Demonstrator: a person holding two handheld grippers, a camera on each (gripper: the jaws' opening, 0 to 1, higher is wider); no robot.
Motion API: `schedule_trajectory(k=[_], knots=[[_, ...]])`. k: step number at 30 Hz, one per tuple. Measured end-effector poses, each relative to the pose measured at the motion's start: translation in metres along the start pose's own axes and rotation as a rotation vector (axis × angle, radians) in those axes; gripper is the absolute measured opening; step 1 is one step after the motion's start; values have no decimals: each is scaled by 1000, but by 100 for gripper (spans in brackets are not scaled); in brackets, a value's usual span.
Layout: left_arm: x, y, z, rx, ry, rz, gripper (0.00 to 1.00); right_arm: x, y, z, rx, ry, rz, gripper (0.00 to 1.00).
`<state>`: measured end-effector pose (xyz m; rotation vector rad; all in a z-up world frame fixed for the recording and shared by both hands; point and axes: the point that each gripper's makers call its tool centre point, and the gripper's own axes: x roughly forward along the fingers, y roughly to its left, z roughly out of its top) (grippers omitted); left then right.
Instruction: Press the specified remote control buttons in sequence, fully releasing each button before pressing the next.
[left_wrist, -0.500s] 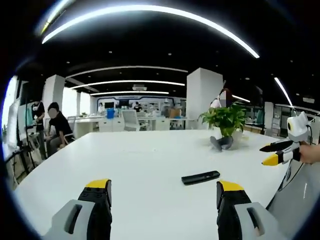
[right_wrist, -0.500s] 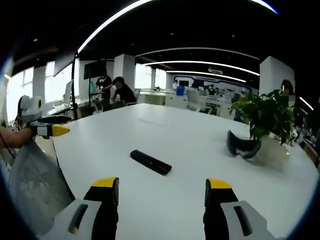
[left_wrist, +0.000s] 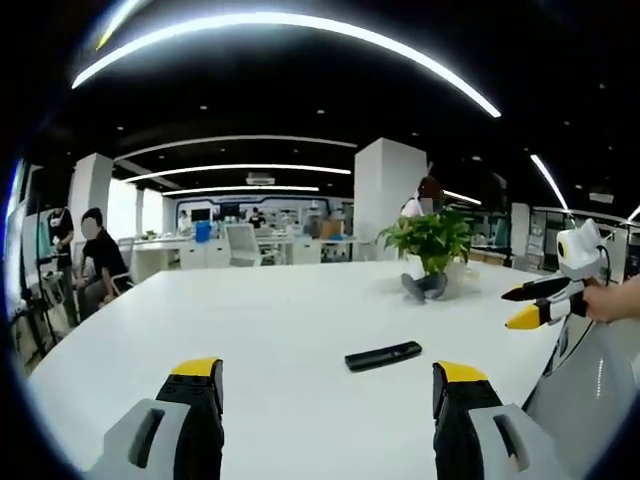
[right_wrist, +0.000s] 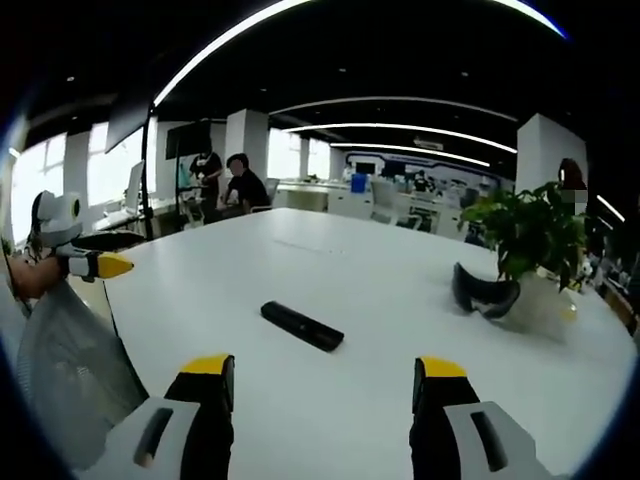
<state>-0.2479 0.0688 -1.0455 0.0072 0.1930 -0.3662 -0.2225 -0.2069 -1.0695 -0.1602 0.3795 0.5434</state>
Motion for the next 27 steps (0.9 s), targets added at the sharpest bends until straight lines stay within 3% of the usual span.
schedule_trajectory(k=[8, 10, 16, 20, 23, 27], knots=[[1, -4, 1, 16, -2, -27, 88, -1, -6, 0, 38, 5, -30, 71], [3, -4, -3, 4, 26, -31, 88, 2, -5, -3, 51, 23, -22, 70], [4, -14, -1, 27, 21, -74, 91, -4, -10, 3, 65, -5, -54, 70], [8, -5, -7, -69, 68, -65, 98, -2, -14, 5, 92, -14, -58, 69], [7, -6, -1, -35, 31, -70, 97, 1, -11, 0, 96, 13, -42, 69], [9, -10, -11, 5, 98, -82, 98, 2, -11, -2, 82, 24, -24, 69]])
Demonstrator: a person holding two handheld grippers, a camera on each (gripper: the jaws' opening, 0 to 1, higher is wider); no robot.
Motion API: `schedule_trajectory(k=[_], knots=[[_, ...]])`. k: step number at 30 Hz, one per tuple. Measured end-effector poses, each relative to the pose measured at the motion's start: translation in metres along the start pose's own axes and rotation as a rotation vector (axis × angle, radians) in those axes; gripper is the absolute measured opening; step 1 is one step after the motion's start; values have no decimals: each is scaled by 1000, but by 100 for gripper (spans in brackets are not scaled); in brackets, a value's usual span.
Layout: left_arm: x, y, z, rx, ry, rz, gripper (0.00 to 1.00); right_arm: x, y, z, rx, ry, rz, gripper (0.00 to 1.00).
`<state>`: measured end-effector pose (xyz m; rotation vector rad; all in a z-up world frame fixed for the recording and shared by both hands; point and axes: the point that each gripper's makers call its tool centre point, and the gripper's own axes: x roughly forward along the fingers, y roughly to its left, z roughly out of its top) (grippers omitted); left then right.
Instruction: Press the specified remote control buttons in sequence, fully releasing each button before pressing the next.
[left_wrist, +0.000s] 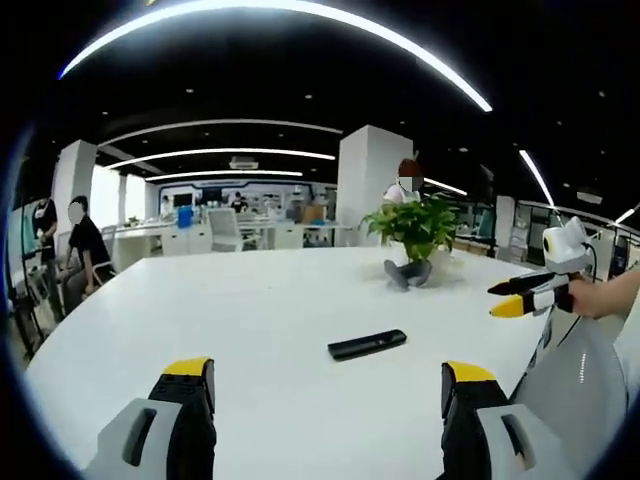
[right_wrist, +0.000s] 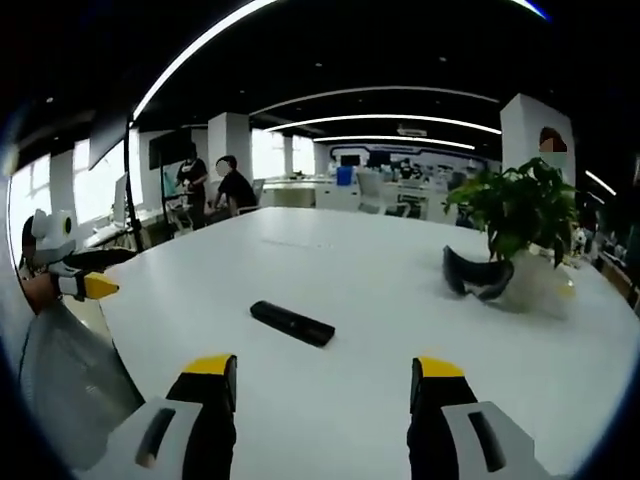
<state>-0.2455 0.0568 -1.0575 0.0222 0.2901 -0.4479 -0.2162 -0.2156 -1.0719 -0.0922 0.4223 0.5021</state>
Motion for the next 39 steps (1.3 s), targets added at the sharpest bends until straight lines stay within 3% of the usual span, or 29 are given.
schedule_trajectory(k=[3, 8, 12, 17, 23, 27, 31, 35, 39], knots=[[3, -6, 0, 19, 18, -50, 98, -2, -1, 1, -40, 2, -12, 69], [11, -19, -5, 67, 103, -177, 100, -8, 2, 8, -54, -9, -31, 70], [22, -20, 2, 63, 141, -254, 100, -15, 9, 7, -70, -18, -48, 70], [55, -15, 28, 160, 155, -309, 100, -15, -3, -3, -75, -1, -80, 69], [97, -19, 39, 208, 196, -388, 100, -18, -3, -2, -43, -26, -71, 67], [119, -32, 28, 154, 276, -488, 99, -17, -3, -3, -59, -17, -72, 64], [142, -37, 18, 128, 321, -546, 96, -17, -4, -6, -54, -11, -68, 61], [159, -35, 12, 102, 352, -574, 95, -17, -3, -8, -26, -8, -50, 53], [187, -31, 4, 140, 423, -588, 91, -17, -5, -10, -29, -2, -50, 48]])
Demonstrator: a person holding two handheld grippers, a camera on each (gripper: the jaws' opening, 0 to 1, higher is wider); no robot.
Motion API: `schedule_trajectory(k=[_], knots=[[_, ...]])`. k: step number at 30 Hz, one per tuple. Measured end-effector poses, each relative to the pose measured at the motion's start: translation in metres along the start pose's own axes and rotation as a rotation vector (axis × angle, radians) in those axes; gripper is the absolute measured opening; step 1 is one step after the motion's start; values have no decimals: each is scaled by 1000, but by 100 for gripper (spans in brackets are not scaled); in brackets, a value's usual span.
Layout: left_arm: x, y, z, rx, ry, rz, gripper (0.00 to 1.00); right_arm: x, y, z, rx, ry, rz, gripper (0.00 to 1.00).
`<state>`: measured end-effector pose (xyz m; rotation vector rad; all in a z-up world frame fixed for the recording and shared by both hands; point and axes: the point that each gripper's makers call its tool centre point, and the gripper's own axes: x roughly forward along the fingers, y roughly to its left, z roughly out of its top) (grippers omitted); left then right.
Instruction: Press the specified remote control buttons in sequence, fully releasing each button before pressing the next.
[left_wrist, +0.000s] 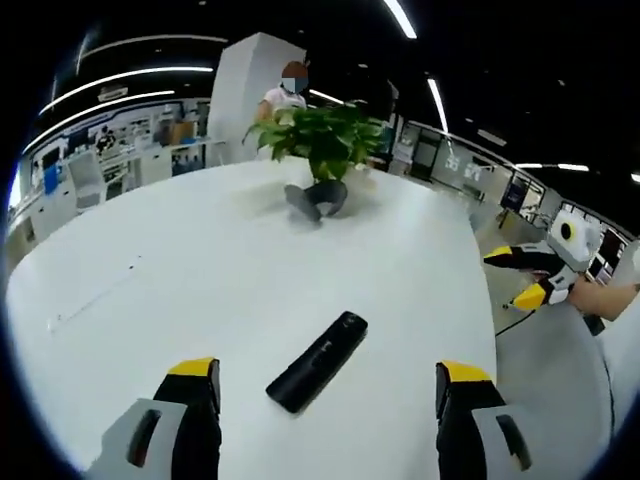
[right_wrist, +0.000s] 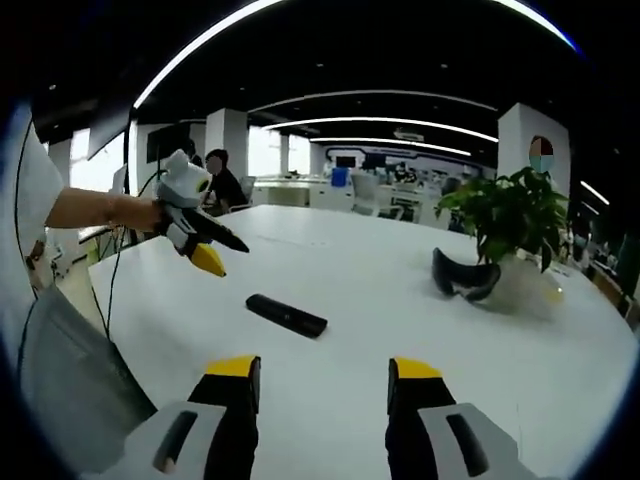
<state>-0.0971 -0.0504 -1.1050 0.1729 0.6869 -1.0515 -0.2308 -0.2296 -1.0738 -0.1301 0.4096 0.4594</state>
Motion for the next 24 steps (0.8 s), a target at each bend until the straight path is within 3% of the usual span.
schedule_trajectory(k=[5, 13, 19, 24], knots=[[28, 10, -6, 114, 82, -35, 85, -1, -3, -1, 20, 1, -4, 45], [54, 4, -15, 98, 173, -110, 78, -2, -7, -5, 23, 12, -25, 41], [63, 5, -27, 287, 302, -135, 73, -2, -9, -6, 25, 17, -34, 38], [75, -5, -25, 309, 314, -176, 69, 0, -7, -10, 10, 39, -28, 37]])
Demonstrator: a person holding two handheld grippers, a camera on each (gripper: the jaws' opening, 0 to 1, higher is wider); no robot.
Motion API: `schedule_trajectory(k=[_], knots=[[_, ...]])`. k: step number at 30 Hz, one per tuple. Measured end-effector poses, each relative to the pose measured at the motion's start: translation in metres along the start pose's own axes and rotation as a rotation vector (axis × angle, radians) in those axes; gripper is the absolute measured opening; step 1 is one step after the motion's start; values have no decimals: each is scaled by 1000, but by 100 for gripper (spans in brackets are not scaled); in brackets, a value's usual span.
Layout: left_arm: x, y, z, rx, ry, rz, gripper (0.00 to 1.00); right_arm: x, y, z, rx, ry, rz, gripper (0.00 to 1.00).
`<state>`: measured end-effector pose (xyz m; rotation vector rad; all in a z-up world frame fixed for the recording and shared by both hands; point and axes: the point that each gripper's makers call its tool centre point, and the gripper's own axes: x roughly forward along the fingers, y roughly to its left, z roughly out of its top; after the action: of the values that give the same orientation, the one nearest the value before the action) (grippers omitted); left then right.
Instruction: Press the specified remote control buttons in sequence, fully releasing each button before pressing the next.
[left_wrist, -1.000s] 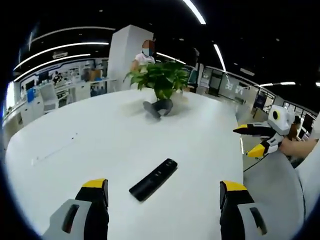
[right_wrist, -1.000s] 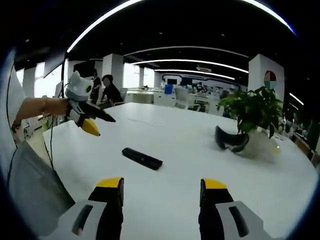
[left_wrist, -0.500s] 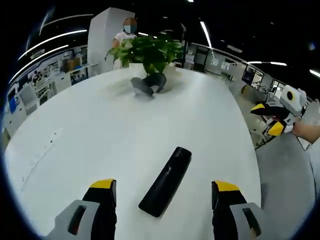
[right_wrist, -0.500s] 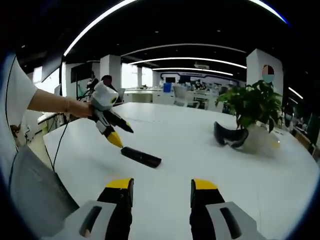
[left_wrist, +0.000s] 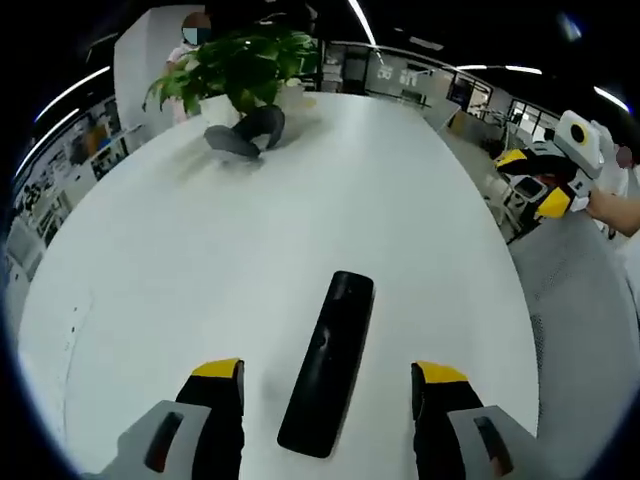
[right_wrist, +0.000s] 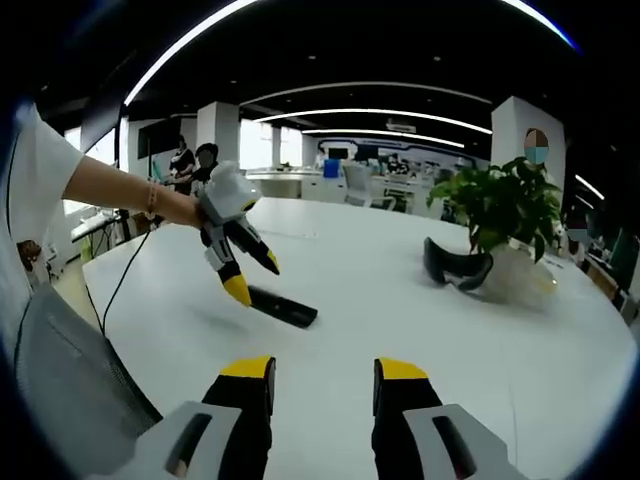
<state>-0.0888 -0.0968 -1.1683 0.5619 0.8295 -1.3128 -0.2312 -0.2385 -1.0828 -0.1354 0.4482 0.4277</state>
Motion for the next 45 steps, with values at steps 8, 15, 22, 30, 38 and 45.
schedule_trajectory(k=[8, 15, 22, 30, 38, 45], knots=[[12, -9, -20, 124, 137, -35, 52, 0, 1, -1, -9, 9, 0, 35], [9, 4, -31, 136, 176, -20, 36, 0, 1, -2, -13, 13, 3, 34], [5, 6, -36, 216, 206, -17, 25, 0, 0, -2, -12, 13, 1, 33], [1, -5, -43, 222, 224, -22, 24, 0, 1, -2, -15, 16, 5, 32], [-2, -20, -48, 214, 223, -15, 24, -1, 1, -1, -11, 10, 1, 32], [-3, -35, -53, 204, 225, -12, 24, -1, 2, -1, -14, 11, 5, 31]])
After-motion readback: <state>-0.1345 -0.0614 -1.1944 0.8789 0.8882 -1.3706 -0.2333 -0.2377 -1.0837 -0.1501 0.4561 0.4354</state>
